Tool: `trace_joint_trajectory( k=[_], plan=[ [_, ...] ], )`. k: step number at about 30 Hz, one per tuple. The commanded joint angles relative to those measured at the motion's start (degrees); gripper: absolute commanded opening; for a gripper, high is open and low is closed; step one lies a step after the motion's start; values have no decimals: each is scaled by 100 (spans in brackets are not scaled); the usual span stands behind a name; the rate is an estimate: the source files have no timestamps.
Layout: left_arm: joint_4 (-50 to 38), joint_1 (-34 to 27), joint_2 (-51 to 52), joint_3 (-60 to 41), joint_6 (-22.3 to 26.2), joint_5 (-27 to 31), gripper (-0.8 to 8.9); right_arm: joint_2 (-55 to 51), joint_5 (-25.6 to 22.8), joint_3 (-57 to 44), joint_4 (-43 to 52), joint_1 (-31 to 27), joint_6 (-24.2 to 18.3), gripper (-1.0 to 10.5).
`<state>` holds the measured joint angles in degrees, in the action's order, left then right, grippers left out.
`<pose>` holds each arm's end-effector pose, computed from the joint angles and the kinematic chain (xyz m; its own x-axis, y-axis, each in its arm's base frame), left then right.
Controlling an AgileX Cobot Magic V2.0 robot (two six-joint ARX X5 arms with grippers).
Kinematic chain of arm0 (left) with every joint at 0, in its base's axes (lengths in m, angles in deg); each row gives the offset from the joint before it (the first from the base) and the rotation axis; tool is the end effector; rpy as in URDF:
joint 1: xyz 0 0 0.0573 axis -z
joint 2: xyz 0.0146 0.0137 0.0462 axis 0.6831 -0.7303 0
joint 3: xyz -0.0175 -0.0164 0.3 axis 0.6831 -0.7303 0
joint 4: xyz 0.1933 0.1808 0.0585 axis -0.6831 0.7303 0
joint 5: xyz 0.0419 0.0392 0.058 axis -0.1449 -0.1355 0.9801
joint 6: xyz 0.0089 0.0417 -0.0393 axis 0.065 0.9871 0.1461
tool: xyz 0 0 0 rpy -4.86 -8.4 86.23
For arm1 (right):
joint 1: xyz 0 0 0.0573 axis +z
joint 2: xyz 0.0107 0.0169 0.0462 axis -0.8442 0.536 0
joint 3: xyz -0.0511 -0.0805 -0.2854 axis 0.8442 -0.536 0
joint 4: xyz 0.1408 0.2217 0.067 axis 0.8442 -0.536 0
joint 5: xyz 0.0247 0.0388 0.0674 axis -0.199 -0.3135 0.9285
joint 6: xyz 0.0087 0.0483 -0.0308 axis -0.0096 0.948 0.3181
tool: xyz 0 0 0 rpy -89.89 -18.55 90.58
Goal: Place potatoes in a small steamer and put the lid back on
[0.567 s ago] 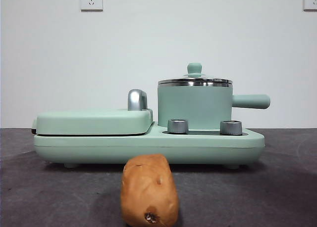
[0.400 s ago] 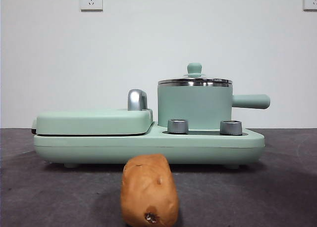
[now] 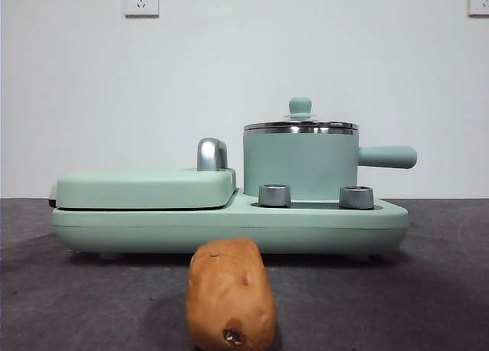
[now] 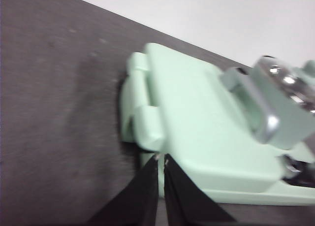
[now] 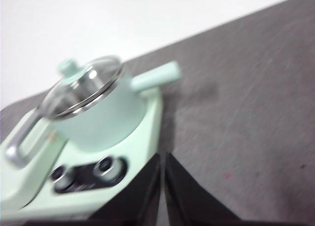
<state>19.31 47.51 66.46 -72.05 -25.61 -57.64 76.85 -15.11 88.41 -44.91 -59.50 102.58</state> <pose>0.1032 -0.0173 0.2099 0.9162 -0.3317 -0.2247 0.2119 0.8772 -0.4307 0.0648 0.0077 0.2292 0.9506 0.2435 -0.1925 -0.1337 0.8808 0.4542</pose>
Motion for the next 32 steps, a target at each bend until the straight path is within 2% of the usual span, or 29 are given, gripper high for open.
trace_joint_trajectory(
  k=[1,5,8,10,15,18,21,25,27,30,31,32],
  plan=[
    [129,15,-588,542,-74,-243,16,302,201,516,-424,7,92,12],
    [621,15,-1620,1467,234,-752,16,785,437,1187,-765,7,70,12],
    [1021,28,-2378,2186,570,-1259,16,1222,809,1635,-874,9,-96,12],
    [1281,72,-2824,2643,791,-1552,16,1521,1104,1886,-949,9,-295,12],
    [1980,273,-3733,3683,1381,-2118,15,2441,1727,2647,-1368,9,-1163,12],
    [2330,417,-4131,4212,1692,-2260,16,2922,1978,3018,-1567,9,-1633,12],
    [2271,551,-4367,4555,1810,-2260,19,3292,2111,3209,-1521,7,-1989,12],
    [1847,595,-4441,4647,1812,-2258,26,3558,2055,3228,-1408,7,-2050,14],
    [1832,595,-4441,4647,1812,-2258,29,3646,1958,3228,-1469,7,-2035,78],
    [1740,595,-4446,4647,1812,-2256,57,3722,1963,3228,-1480,7,-2035,317],
    [1705,595,-4446,4647,1814,-2253,107,3731,1963,3228,-1480,7,-2033,384],
    [1657,595,-4446,4647,1812,-2240,201,3733,1961,3228,-1484,7,-2035,456]
  ],
)
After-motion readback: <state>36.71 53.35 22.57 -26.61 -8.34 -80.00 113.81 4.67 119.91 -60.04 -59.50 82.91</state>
